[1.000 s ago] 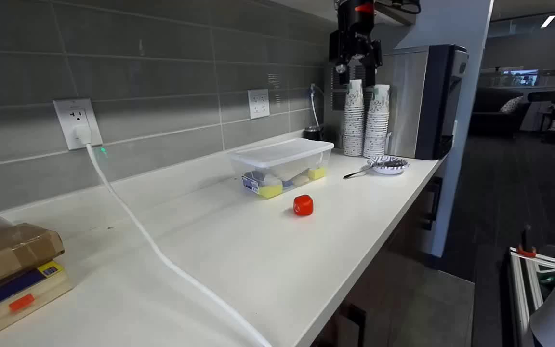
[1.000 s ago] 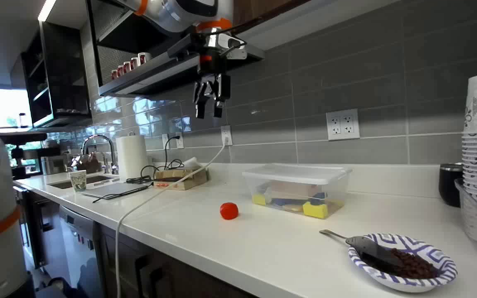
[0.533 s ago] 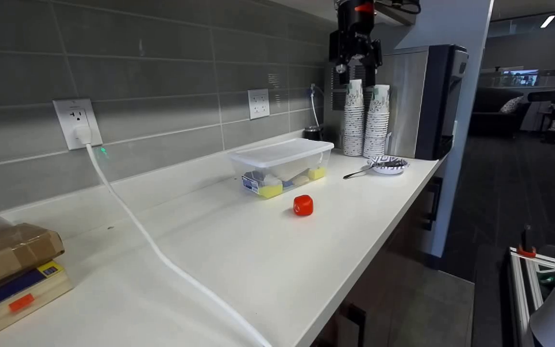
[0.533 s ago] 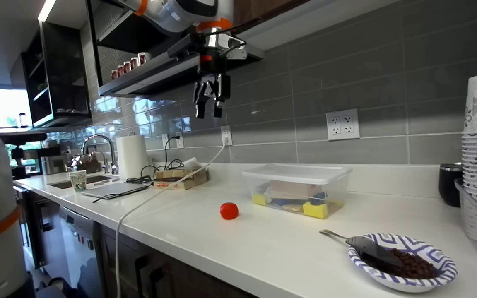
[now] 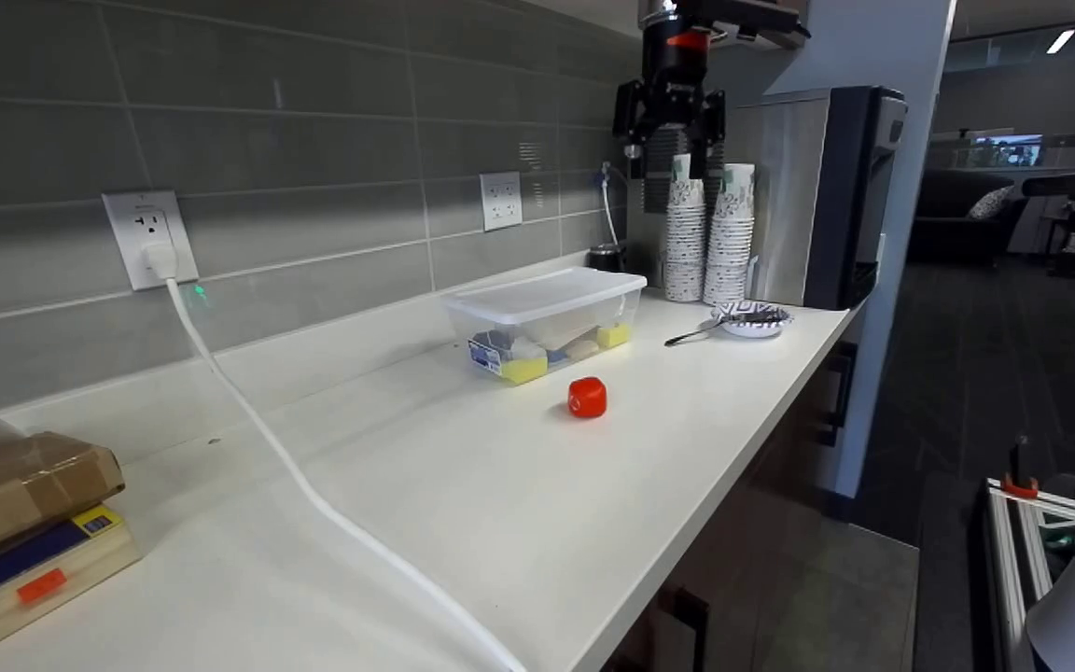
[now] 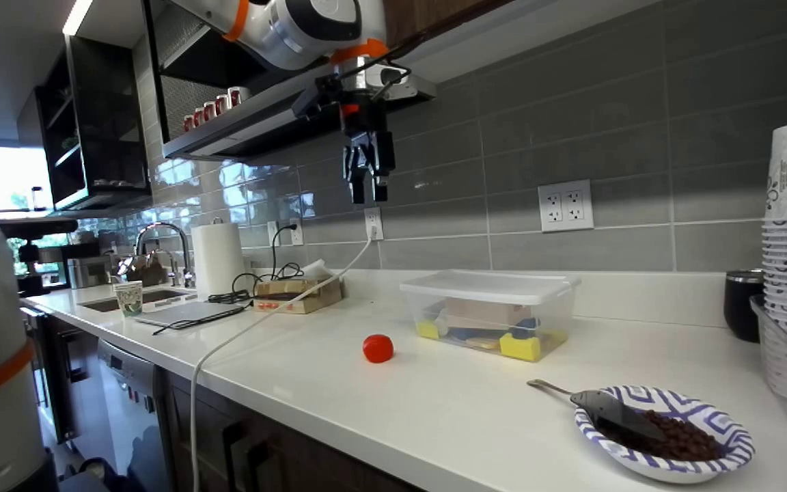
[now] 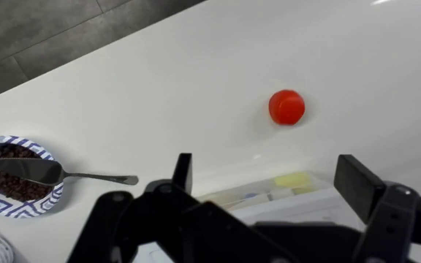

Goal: Use the silver spatula to stir the contents of the white plate

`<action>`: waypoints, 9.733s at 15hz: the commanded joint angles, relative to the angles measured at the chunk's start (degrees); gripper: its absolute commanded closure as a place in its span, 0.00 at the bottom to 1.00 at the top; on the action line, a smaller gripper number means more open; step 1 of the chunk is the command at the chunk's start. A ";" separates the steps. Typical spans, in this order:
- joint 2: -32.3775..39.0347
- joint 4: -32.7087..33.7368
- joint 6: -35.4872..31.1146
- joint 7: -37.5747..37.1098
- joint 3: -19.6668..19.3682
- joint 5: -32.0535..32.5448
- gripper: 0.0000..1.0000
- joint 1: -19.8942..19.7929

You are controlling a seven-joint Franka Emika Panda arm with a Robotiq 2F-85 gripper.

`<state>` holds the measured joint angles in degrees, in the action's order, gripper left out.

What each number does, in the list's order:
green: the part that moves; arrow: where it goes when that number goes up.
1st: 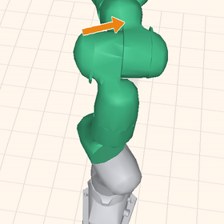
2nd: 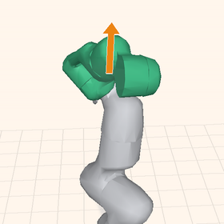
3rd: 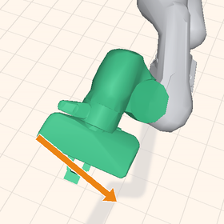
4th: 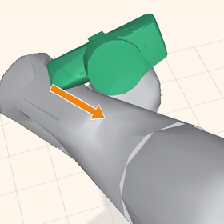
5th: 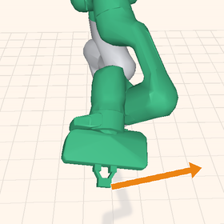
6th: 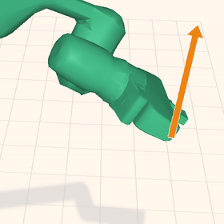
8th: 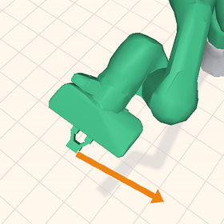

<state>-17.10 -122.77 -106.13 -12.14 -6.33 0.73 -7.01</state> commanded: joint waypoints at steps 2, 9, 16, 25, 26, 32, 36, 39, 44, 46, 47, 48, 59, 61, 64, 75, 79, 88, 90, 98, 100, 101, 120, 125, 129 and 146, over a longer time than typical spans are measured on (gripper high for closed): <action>1.47 -3.70 -12.73 -10.97 1.23 4.30 0.00 -3.07; 11.31 -5.09 -29.22 -30.28 0.06 12.63 0.00 -8.24; 22.24 -1.54 -32.57 -55.95 -4.47 22.75 0.00 -7.39; 31.50 3.63 -30.28 -78.97 -11.68 22.09 0.00 -5.28; 32.54 4.04 -30.11 -80.92 -12.43 21.62 0.00 -5.37; 37.66 6.22 -24.03 -93.29 -14.41 17.97 0.00 -4.42; 39.91 8.30 -21.06 -96.42 -13.45 13.68 0.00 -4.18; 41.03 10.62 -20.63 -97.32 -12.94 10.76 0.00 -3.78; 43.35 13.39 -22.14 -98.80 -13.00 9.60 0.00 -3.33; 44.57 14.30 -22.41 -99.00 -13.14 9.76 0.00 -3.45; 45.29 14.78 -22.56 -98.95 -13.22 9.71 0.00 -3.60; 46.06 15.28 -22.64 -98.92 -13.29 9.56 0.00 -3.77; 50.45 19.68 -23.25 -98.21 -13.96 8.36 0.26 -4.62; 50.34 19.70 -23.15 -98.16 -13.94 8.31 0.42 -4.53; 49.96 19.64 -23.01 -98.45 -13.91 8.33 0.65 -4.24; 48.49 20.03 -21.73 -98.00 -13.31 8.02 0.97 -3.52; 47.25 21.94 -19.66 -96.78 -12.61 7.13 0.97 -3.66; 45.99 29.82 -9.01 -89.13 -12.05 3.37 0.97 -8.08; 46.32 32.39 -6.33 -85.65 -12.08 1.37 0.97 -10.18; 48.30 42.31 5.04 -67.45 -12.11 -9.11 0.97 -20.17; 48.13 43.70 7.88 -65.10 -12.15 -10.86 0.97 -20.82; 47.88 44.25 9.01 -64.22 -12.21 -11.45 0.97 -20.90; 46.66 40.96 19.30 -51.72 -9.19 -25.45 0.97 -20.22; 47.46 42.53 20.42 -51.39 -10.26 -26.87 0.97 -21.50; 48.13 42.49 19.76 -50.00 -10.74 -26.74 0.97 -22.22; 49.91 43.53 17.77 -52.09 -12.53 -21.97 0.97 -20.56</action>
<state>31.95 -80.94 -88.19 -62.15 -17.39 -23.22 -28.89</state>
